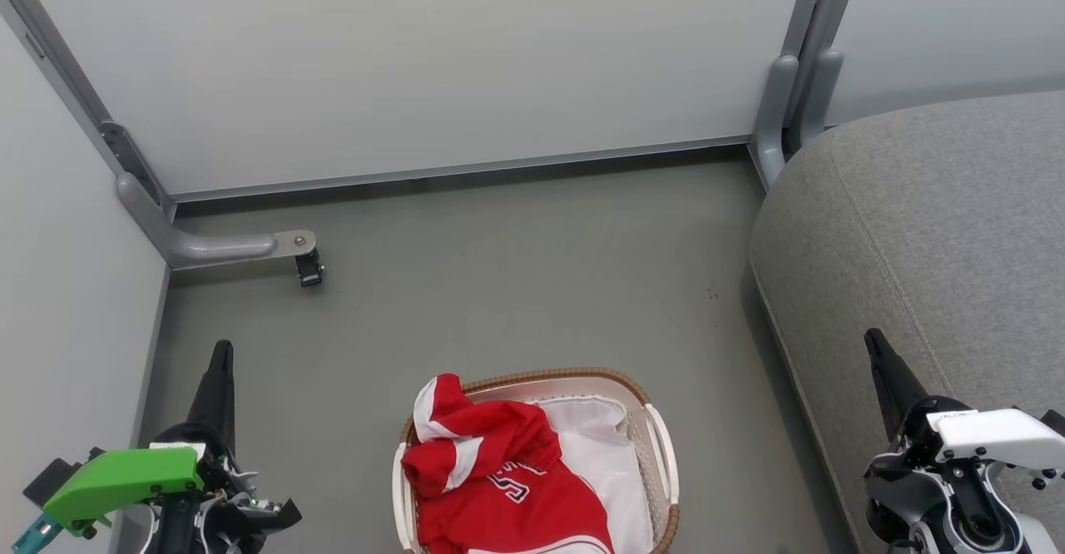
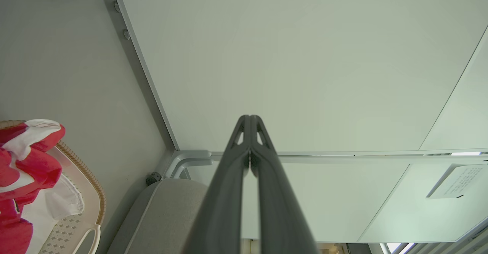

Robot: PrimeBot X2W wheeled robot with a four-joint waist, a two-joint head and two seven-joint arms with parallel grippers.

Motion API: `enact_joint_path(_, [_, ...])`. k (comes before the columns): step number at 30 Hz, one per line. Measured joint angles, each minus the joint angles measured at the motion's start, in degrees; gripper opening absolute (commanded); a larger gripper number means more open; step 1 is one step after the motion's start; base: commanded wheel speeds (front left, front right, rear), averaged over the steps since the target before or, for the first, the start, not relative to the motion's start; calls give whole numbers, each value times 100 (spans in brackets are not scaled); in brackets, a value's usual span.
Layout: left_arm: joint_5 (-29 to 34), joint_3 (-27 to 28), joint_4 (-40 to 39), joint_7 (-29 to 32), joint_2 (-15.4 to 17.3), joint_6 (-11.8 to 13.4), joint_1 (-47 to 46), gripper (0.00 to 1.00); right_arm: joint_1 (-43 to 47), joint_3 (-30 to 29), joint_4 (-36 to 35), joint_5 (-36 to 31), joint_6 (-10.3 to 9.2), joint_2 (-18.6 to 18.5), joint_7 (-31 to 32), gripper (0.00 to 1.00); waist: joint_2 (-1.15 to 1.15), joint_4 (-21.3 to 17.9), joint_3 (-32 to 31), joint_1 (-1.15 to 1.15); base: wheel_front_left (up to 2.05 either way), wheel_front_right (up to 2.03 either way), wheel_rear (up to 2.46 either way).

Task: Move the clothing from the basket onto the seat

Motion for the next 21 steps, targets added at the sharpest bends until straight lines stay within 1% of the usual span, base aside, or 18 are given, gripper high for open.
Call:
enact_joint_path(18, [0,0,0,0,0,0,0,0,0,0,0,0,0,0,0,0,0,0,0,0,0,0,0])
enact_joint_path(19, [0,0,10,-1,-1,1,3,100,3,0,11,0,0,2,0,100,0,0,0,0,0,0,0])
enact_joint_path(21, [0,-8,99,-5,-15,1,53,100,61,5,90,0,0,30,-1,100,0,0,0,0,0,0,0])
